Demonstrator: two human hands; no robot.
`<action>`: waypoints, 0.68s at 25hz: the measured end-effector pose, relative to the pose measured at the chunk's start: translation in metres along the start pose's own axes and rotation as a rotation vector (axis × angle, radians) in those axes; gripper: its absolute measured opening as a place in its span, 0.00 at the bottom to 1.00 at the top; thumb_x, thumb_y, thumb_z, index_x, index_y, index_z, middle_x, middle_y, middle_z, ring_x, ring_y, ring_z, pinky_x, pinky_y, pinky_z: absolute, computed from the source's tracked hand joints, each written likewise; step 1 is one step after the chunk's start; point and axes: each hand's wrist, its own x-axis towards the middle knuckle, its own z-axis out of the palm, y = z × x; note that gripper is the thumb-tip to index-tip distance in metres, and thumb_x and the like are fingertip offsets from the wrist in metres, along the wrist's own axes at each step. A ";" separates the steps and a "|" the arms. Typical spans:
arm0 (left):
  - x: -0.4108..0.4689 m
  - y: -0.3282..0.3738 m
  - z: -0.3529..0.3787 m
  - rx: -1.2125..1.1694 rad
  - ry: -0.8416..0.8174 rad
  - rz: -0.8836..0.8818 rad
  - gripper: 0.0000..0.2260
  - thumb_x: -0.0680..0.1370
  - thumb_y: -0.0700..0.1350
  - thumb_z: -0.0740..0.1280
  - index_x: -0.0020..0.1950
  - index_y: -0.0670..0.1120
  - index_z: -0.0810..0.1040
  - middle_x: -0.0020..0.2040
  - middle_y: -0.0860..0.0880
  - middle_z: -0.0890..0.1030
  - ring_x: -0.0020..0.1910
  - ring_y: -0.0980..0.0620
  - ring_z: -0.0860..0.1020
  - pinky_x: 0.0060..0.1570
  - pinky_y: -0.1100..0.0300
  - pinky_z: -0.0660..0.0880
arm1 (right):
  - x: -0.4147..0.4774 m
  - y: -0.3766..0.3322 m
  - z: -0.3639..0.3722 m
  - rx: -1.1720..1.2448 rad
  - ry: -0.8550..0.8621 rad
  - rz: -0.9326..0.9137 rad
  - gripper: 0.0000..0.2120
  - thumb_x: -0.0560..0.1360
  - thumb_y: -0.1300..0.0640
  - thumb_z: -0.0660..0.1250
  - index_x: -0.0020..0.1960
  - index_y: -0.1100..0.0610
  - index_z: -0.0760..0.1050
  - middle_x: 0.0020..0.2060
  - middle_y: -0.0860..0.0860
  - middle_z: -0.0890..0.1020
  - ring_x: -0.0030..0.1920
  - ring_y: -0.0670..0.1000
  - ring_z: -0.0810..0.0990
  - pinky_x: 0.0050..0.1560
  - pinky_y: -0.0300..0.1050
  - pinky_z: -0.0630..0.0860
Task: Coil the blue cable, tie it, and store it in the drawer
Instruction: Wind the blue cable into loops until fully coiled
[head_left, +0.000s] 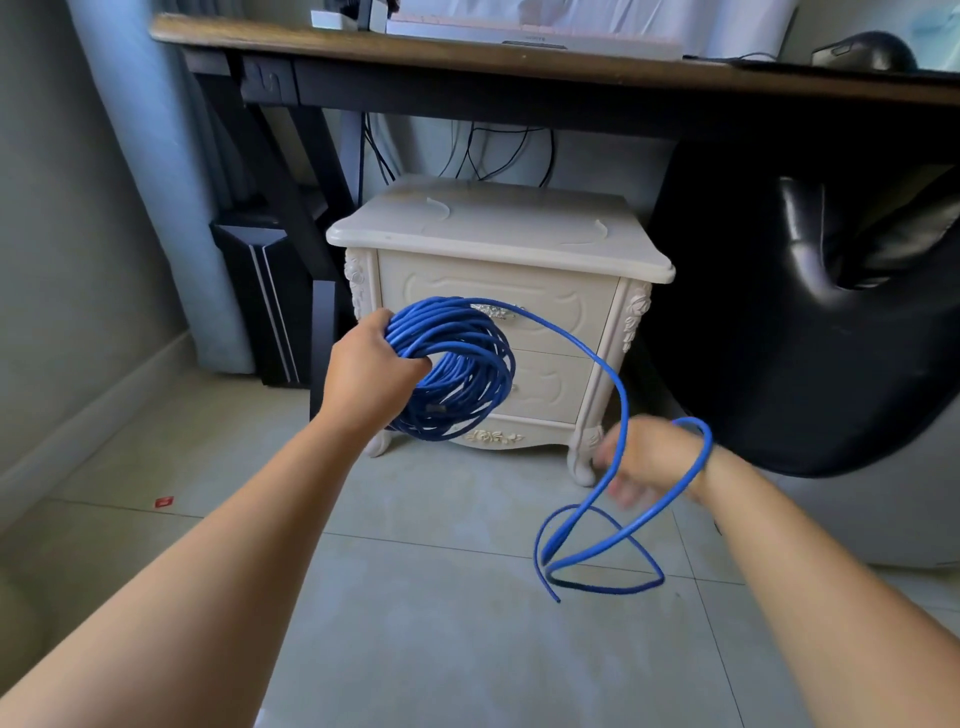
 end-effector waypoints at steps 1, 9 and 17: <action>0.000 0.002 0.000 0.019 0.018 0.001 0.09 0.70 0.41 0.71 0.47 0.47 0.73 0.39 0.50 0.78 0.38 0.49 0.78 0.36 0.56 0.76 | -0.006 0.001 0.007 -0.158 -0.230 0.068 0.12 0.80 0.62 0.59 0.61 0.63 0.75 0.42 0.56 0.84 0.43 0.57 0.84 0.43 0.51 0.81; -0.003 -0.001 0.000 0.181 -0.026 0.043 0.09 0.70 0.41 0.71 0.46 0.47 0.73 0.37 0.52 0.78 0.39 0.47 0.78 0.38 0.52 0.78 | 0.008 -0.007 0.001 -0.305 0.187 0.000 0.17 0.77 0.55 0.66 0.65 0.57 0.76 0.58 0.53 0.82 0.53 0.52 0.79 0.51 0.44 0.76; -0.026 0.029 0.013 0.129 -0.326 0.231 0.10 0.68 0.39 0.71 0.45 0.47 0.74 0.37 0.51 0.79 0.38 0.48 0.79 0.39 0.54 0.76 | -0.003 -0.050 0.050 -0.031 0.549 -0.722 0.48 0.67 0.48 0.75 0.78 0.43 0.50 0.75 0.46 0.59 0.75 0.50 0.57 0.74 0.49 0.58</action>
